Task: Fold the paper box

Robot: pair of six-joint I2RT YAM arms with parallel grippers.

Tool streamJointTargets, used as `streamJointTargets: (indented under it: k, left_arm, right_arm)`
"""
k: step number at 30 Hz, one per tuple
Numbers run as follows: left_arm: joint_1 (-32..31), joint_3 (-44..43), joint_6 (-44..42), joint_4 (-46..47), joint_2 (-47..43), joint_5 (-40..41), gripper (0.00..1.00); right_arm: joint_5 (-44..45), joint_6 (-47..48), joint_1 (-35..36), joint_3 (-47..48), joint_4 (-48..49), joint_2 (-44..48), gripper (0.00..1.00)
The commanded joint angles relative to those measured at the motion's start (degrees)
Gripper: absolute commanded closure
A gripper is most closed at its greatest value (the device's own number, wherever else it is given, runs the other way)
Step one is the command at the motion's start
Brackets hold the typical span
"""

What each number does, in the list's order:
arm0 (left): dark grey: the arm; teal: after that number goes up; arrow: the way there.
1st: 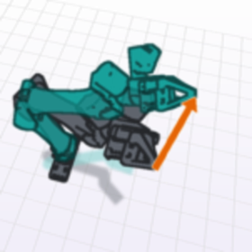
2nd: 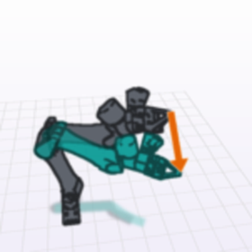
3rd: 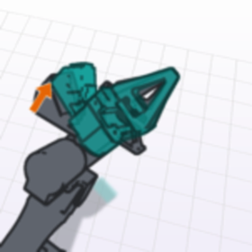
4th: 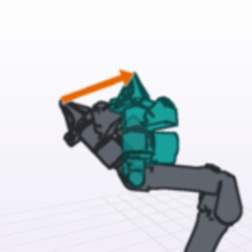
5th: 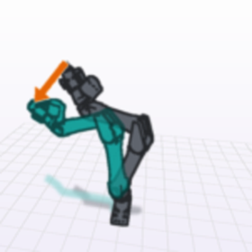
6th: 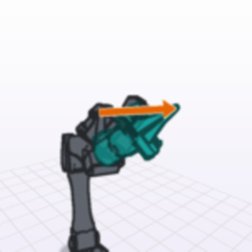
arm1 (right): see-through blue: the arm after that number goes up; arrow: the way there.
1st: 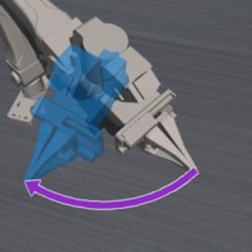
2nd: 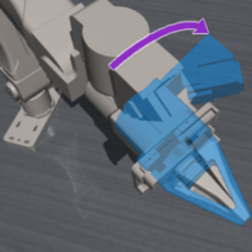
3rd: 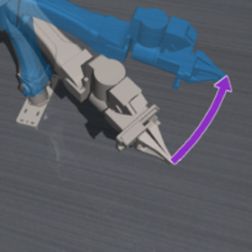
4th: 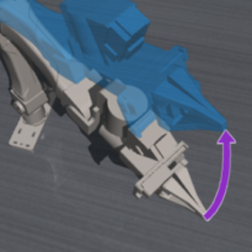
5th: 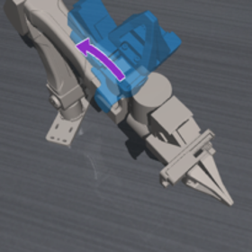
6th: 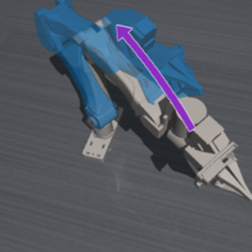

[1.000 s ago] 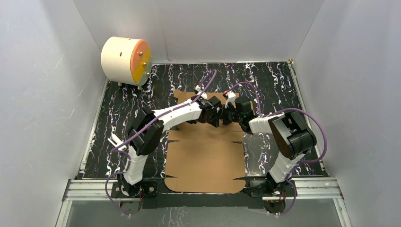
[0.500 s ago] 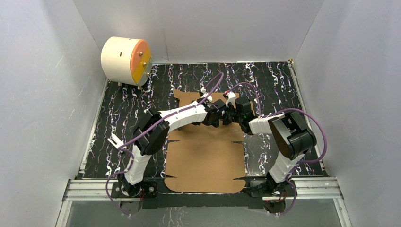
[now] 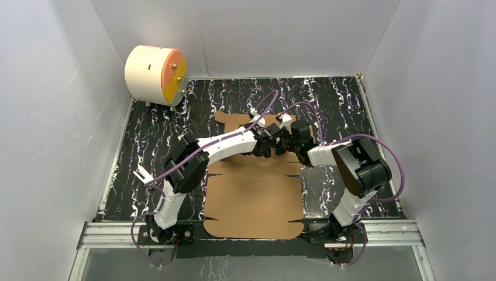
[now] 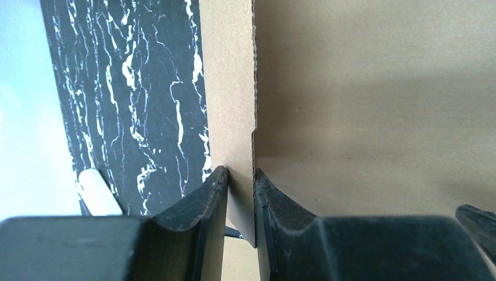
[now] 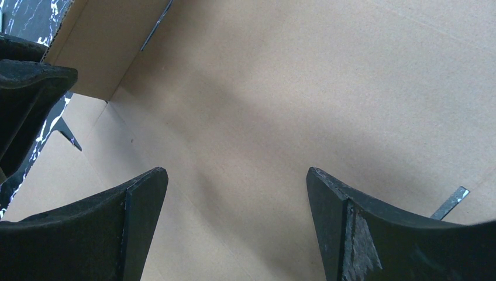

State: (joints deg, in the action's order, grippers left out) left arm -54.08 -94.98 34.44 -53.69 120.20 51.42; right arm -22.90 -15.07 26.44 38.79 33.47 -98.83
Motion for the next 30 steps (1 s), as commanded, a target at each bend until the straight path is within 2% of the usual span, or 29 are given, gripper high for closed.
streamJointTargets:
  k: [1, 10, 12, 19, 26, 30]
  left_arm:
    - [-0.2, 3.2, 1.0, 4.6, -5.7, -2.2, 0.79]
    - [4.4, 12.4, 2.4, 8.0, -17.0, -6.0, 0.68]
    - [5.9, 14.6, 2.7, 9.8, -20.4, -8.0, 0.63]
    - [11.1, 24.8, 4.6, 14.8, -33.5, -17.6, 0.40]
    - [16.1, 37.6, 7.7, 20.8, -46.2, -28.4, 0.28]
    - [19.4, 44.9, 9.4, 25.3, -51.6, -34.5, 0.25]
  right_arm:
    - [0.4, -0.4, 0.3, -1.3, -2.5, 1.1, 0.01]
    - [-0.9, 0.0, 0.3, -1.5, -2.9, 2.9, 0.01]
    - [-1.1, -0.1, 0.3, -1.5, -2.8, 2.7, 0.01]
    - [-1.8, -0.2, 0.3, -1.3, -2.6, 2.2, 0.01]
    - [-1.8, -0.1, 0.3, -1.3, -2.6, 1.6, 0.01]
    - [-2.0, -0.2, 0.2, -1.3, -2.4, 1.4, 0.01]
